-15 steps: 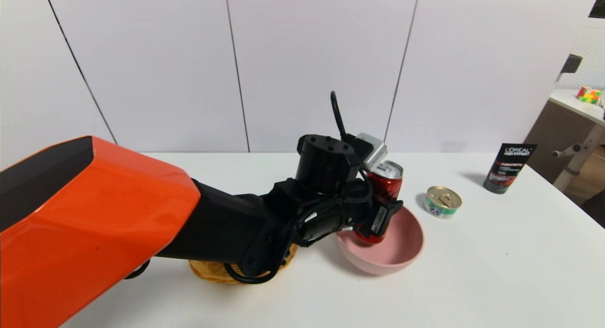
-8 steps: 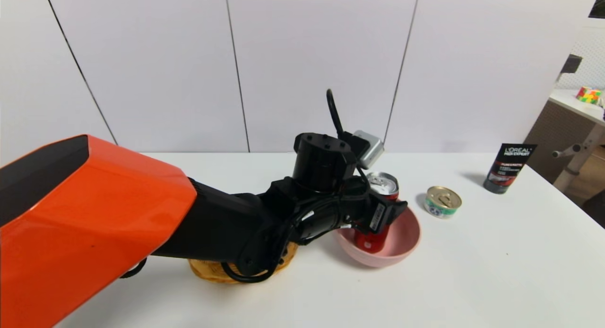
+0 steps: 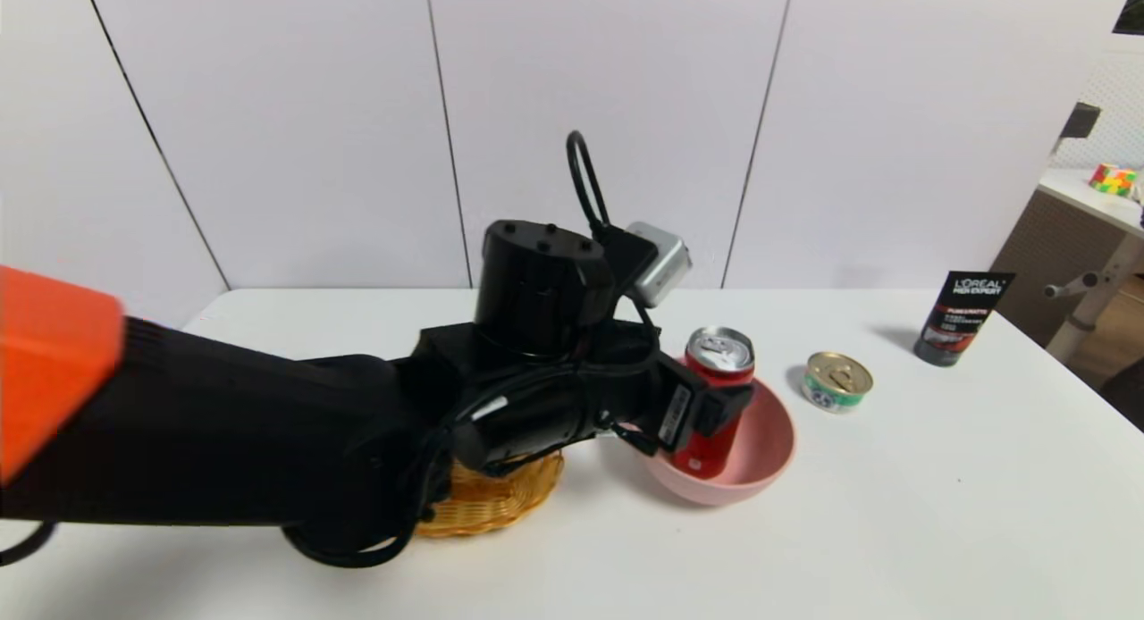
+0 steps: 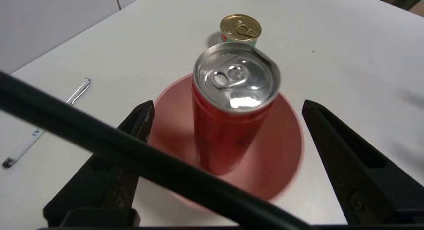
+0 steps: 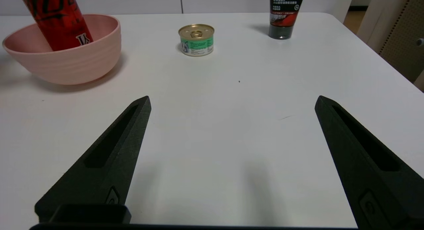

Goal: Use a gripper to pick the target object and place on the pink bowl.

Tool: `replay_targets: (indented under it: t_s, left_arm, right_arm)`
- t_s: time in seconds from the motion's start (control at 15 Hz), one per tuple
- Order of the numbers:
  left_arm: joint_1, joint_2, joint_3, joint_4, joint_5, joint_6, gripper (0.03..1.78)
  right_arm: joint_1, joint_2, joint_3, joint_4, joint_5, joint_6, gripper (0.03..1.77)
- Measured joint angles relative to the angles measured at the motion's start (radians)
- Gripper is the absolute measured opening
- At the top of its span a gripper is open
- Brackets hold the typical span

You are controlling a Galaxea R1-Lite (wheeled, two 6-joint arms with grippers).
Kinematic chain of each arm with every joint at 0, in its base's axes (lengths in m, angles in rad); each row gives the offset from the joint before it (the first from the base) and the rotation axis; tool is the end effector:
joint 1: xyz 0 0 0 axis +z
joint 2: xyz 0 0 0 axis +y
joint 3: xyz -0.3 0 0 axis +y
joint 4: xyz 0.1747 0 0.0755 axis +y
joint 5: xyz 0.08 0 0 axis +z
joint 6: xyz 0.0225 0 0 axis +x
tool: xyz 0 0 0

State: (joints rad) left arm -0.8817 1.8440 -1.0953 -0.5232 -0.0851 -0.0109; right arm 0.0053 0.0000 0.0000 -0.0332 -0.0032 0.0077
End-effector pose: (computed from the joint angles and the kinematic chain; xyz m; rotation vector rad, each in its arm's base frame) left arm 0.2275 -0.2792 0.2024 0.0809 0.2214 -0.9613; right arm -0.0229 -0.0002 0.0789 0.0078 -0.0332 0.0022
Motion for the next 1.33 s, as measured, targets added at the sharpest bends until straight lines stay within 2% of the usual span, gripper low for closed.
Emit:
replay_targets:
  t_s: [0.27,0.4,0.87,1.33]
  left_arm:
    - [0.016,-0.289,0.229,0.028,0.001,-0.003,1.64]
    - [0.068,-0.452,0.357,0.036,0.003,-0.013,1.66]
    - [0.465,-0.940,0.702,0.059,-0.001,-0.069,1.68]
    - [0.752,-1.308,0.912,0.063,-0.005,-0.118,1.69]
  right_arm:
    - [0.000,0.000,0.000,0.000,0.000,0.000,1.71]
    - [0.000,0.000,0.000,0.000,0.000,0.000,1.71]
    - [0.000,0.000,0.000,0.000,0.000,0.000,1.71]
    - [0.000,0.000,0.000,0.000,0.000,0.000,1.71]
